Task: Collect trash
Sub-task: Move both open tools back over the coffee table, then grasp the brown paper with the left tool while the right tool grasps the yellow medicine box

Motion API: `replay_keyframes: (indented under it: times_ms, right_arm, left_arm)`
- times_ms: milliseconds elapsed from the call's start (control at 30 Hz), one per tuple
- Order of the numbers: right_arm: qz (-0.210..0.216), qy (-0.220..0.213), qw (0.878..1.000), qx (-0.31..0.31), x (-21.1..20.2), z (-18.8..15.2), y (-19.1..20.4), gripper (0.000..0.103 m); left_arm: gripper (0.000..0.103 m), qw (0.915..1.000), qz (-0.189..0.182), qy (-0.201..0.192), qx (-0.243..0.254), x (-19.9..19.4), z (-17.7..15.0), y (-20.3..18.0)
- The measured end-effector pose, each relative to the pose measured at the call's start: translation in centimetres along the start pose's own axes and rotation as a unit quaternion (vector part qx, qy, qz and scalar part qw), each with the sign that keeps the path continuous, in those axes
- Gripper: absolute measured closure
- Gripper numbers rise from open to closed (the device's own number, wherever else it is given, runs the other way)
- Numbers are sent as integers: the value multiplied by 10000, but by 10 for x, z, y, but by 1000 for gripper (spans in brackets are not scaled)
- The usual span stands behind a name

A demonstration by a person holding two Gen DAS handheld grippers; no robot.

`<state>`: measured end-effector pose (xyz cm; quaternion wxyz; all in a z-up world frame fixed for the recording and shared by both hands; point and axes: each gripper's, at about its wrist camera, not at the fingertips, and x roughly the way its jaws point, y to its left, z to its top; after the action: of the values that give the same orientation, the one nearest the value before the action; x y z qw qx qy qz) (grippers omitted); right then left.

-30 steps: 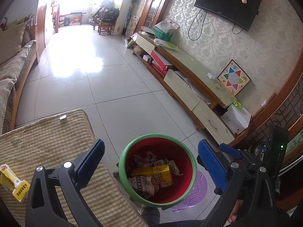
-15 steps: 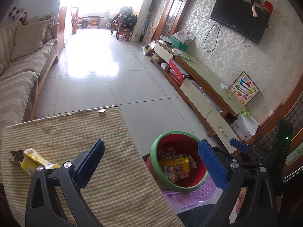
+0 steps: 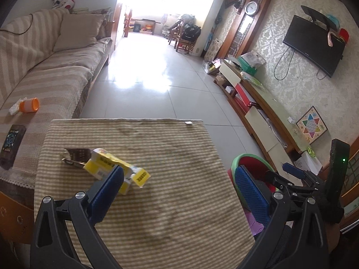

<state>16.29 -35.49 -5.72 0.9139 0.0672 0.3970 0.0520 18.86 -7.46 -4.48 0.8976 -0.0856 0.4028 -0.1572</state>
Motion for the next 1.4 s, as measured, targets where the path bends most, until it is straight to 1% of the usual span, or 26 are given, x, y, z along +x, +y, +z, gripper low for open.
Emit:
replay_keyframes:
  times_ms: [133, 333, 467, 600, 767, 900, 1167, 1200, 1233, 1300, 1367, 1400]
  right_arm:
    - [134, 159, 9995, -233, 17, -2, 37, 5]
    - [378, 390, 9968, -592, 44, -4, 86, 5]
    - [525, 485, 9944, -779, 60, -2, 112, 5]
    - [631, 618, 9913, -973, 80, -3, 133, 5]
    - [750, 763, 9857, -1298, 106, -4, 159, 5]
    - [826, 820, 9801, -1609, 128, -6, 179, 5]
    - [914, 956, 9684, -2112, 171, -12, 203, 5]
    - [916, 971, 9666, -2190, 175, -13, 205, 5]
    - [923, 976, 9650, -2254, 178, -13, 207, 5]
    - [947, 964, 9611, -2409, 184, -14, 211, 5]
    - [982, 959, 9572, -2549, 189, -14, 215, 5]
    - [997, 961, 9553, -2612, 192, -15, 217, 5]
  left_arm:
    - [8, 9993, 193, 25, -325, -9, -7, 50]
    - [8, 9960, 498, 21, -738, -17, -14, 112]
    - [8, 9932, 695, 103, -928, -16, -17, 140]
    - [8, 9902, 830, 220, -1098, -5, -18, 164]
    - [8, 9862, 943, 361, -1315, 18, -15, 186]
    - [8, 9828, 1017, 472, -1470, 41, -9, 196]
    - [10, 9699, 1197, 833, -1948, 101, -1, 215]
    - [11, 9675, 1211, 888, -2033, 107, -1, 217]
    - [15, 9646, 1211, 951, -2141, 114, -2, 220]
    - [18, 9599, 1205, 1009, -2323, 126, -3, 225]
    - [24, 9546, 1226, 1057, -2501, 135, -4, 228]
    - [24, 9516, 1212, 1072, -2614, 139, -5, 229]
